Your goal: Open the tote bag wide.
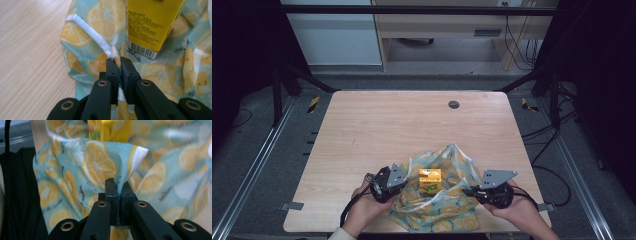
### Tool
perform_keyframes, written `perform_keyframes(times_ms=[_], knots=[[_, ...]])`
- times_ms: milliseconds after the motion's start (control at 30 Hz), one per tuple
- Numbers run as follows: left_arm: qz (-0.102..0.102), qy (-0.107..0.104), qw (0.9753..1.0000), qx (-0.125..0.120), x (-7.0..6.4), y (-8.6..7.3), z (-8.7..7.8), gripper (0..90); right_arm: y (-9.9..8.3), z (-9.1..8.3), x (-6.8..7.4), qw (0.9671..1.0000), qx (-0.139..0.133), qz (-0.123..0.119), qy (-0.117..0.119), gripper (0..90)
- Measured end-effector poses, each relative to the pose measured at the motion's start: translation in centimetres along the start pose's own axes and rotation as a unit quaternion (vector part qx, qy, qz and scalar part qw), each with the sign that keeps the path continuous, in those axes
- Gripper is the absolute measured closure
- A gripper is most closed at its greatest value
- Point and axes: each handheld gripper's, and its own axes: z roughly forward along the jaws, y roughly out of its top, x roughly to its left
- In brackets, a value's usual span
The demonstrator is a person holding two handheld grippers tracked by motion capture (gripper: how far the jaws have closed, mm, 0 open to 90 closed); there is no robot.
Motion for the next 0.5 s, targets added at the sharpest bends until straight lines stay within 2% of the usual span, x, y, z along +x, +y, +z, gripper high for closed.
perform_keyframes(times_ms=[33, 67, 133, 167, 300, 433, 500], knots=[[0.000, 0.005, 1.0000, 0.001, -0.1, -0.1, 0.2, 87.3, -1.3, -0.1, 0.2, 0.9999, 0.011, 0.004, 0.002, 88.4], [0.004, 0.010, 0.9999, 0.011, -0.1, -0.3, 0.5, 87.4, -1.8, 0.0, 0.1, 0.9998, 0.017, 0.003, 0.001, 88.5], [0.003, 0.012, 0.9998, 0.013, -0.1, -0.5, 0.6, 87.5, -2.3, 0.1, 0.1, 0.9997, 0.022, 0.006, 0.001, 88.5], [0.003, 0.014, 0.9997, 0.022, 0.0, -0.7, 0.8, 87.7, -3.1, 0.3, 0.0, 0.9995, 0.029, 0.008, 0.000, 88.7], [0.001, 0.016, 0.9993, 0.035, 0.4, -1.2, 1.2, 88.1, -3.8, 0.6, -0.2, 0.9992, 0.037, 0.011, 0.003, 89.0], [-0.006, 0.018, 0.9985, 0.051, 0.9, -1.9, 1.3, 88.5, -5.4, 1.2, -0.4, 0.9984, 0.053, 0.021, 0.003, 89.2], [-0.011, 0.018, 0.9985, 0.050, 0.9, -2.0, 1.3, 88.5, -5.5, 1.2, -0.3, 0.9982, 0.057, 0.019, 0.003, 89.2]])
